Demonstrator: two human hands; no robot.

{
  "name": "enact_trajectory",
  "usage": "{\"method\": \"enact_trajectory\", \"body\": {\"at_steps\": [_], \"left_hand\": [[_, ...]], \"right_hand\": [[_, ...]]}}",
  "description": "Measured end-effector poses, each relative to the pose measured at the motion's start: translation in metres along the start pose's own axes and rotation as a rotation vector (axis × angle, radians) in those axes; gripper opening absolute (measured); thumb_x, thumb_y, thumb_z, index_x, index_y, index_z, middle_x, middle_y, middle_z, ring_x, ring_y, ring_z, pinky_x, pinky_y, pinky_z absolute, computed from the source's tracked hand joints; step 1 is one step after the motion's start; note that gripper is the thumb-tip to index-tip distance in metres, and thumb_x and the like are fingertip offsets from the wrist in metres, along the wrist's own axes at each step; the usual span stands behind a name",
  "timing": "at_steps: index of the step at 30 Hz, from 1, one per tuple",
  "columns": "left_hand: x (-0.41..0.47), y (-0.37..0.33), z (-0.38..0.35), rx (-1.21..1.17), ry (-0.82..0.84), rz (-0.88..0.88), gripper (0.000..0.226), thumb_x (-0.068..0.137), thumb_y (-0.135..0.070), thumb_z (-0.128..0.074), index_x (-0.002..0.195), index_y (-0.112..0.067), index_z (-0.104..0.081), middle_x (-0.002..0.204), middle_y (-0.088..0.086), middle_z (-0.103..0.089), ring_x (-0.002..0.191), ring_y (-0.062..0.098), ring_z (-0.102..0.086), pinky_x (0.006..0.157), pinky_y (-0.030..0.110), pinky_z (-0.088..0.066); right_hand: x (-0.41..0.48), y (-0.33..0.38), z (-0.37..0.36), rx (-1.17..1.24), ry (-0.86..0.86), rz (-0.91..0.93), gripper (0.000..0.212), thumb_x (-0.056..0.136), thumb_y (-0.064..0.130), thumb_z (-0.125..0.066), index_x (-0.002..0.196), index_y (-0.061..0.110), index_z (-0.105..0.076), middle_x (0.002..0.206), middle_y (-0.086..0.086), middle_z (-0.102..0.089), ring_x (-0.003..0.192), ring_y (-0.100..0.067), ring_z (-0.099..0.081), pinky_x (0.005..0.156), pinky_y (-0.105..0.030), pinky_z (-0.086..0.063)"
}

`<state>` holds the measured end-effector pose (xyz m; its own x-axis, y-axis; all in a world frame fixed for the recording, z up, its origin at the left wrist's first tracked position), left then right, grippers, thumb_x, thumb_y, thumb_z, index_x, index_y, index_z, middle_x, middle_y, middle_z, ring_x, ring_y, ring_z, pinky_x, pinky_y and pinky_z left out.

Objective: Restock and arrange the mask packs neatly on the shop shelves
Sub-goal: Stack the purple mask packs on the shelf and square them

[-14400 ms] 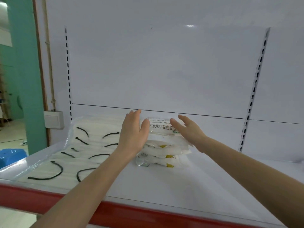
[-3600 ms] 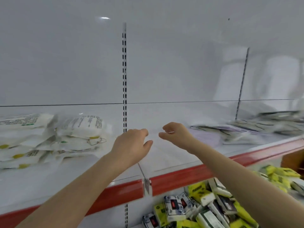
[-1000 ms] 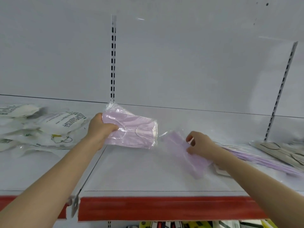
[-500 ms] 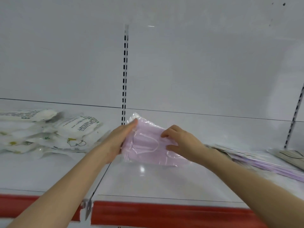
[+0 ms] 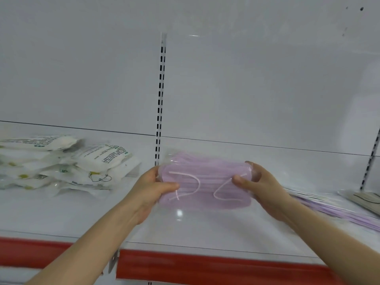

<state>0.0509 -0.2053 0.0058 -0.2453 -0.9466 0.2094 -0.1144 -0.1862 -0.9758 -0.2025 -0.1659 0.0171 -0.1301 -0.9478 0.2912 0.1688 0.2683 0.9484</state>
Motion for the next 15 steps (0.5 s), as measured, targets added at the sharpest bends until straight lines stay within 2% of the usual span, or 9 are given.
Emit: {"method": "enact_trajectory", "body": {"at_steps": [2,3,6,8,10,12,13,15], "left_hand": [[-0.001,0.003,0.009,0.136,-0.056,-0.01,0.045,0.064,-0.002,-0.08,0.1,-0.015,-0.057,0.099,0.009,-0.067,0.081,0.017,-0.063,0.066,0.024,-0.05],[-0.002,0.006,0.012,0.17,-0.071,0.001,0.049,0.063,-0.004,-0.082,0.103,-0.014,-0.055,0.099,0.009,-0.067,0.081,0.018,-0.063,0.065,0.024,-0.048],[-0.003,0.014,0.011,0.178,-0.064,0.006,0.043,0.068,0.002,-0.076,0.102,-0.014,-0.054,0.105,0.016,-0.065,0.086,0.021,-0.061,0.074,0.03,-0.05],[-0.003,0.011,0.009,0.18,-0.104,-0.053,0.042,0.066,-0.002,-0.073,0.1,-0.016,-0.053,0.106,0.02,-0.063,0.084,0.023,-0.058,0.078,0.035,-0.049],[-0.006,0.001,0.009,0.172,-0.153,-0.114,0.046,0.057,-0.016,-0.071,0.099,-0.019,-0.052,0.096,0.014,-0.061,0.077,0.019,-0.054,0.069,0.03,-0.046],[-0.01,-0.001,0.01,0.228,-0.146,-0.11,0.052,0.048,-0.028,-0.07,0.094,-0.018,-0.05,0.09,0.008,-0.057,0.074,0.017,-0.051,0.064,0.027,-0.043],[-0.012,0.001,0.01,0.285,-0.118,-0.078,0.053,0.048,-0.029,-0.07,0.095,-0.014,-0.05,0.09,0.008,-0.057,0.075,0.016,-0.052,0.064,0.028,-0.043],[-0.017,0.011,0.01,0.415,-0.048,-0.024,0.042,0.06,-0.02,-0.076,0.089,-0.011,-0.048,0.087,0.005,-0.056,0.072,0.012,-0.05,0.062,0.024,-0.043]], "right_hand": [[-0.006,-0.007,0.006,-0.011,-0.073,-0.008,0.067,0.065,0.024,-0.085,0.121,0.012,-0.05,0.113,-0.014,-0.063,0.103,-0.025,-0.063,0.095,-0.037,-0.048],[-0.009,-0.014,0.005,-0.015,-0.053,-0.026,0.058,0.068,0.02,-0.083,0.117,0.013,-0.053,0.109,-0.014,-0.065,0.102,-0.027,-0.063,0.094,-0.038,-0.048],[-0.016,-0.022,-0.005,-0.053,0.009,-0.043,0.037,0.072,0.013,-0.077,0.107,0.008,-0.064,0.102,-0.015,-0.07,0.093,-0.027,-0.066,0.086,-0.042,-0.049],[-0.016,-0.012,-0.006,-0.028,-0.027,0.019,0.028,0.079,0.003,-0.069,0.106,0.008,-0.063,0.094,-0.006,-0.073,0.086,-0.018,-0.068,0.079,-0.032,-0.055],[-0.018,-0.001,-0.006,0.01,-0.049,0.071,0.027,0.081,-0.001,-0.065,0.105,0.011,-0.063,0.093,-0.001,-0.074,0.085,-0.014,-0.069,0.074,-0.024,-0.056],[-0.024,0.003,-0.009,-0.022,-0.01,0.067,0.026,0.081,0.0,-0.065,0.106,0.009,-0.063,0.095,-0.003,-0.074,0.086,-0.014,-0.069,0.074,-0.022,-0.056],[-0.027,-0.002,-0.01,-0.072,0.041,0.046,0.022,0.082,0.001,-0.065,0.102,0.008,-0.064,0.09,-0.001,-0.074,0.082,-0.01,-0.069,0.07,-0.018,-0.054],[-0.034,-0.012,-0.013,-0.18,0.143,-0.026,0.013,0.083,-0.001,-0.064,0.088,0.011,-0.063,0.067,0.011,-0.07,0.062,0.004,-0.063,0.056,-0.008,-0.045]]}}
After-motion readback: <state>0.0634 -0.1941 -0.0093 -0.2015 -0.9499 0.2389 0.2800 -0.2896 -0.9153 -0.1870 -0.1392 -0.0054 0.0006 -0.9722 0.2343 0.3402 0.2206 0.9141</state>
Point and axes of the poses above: each hand's wrist, its own x-axis towards the middle knuckle, its own z-axis out of the back of the hand, y = z × x, the point moved 7 cm from there along x, towards the middle knuckle
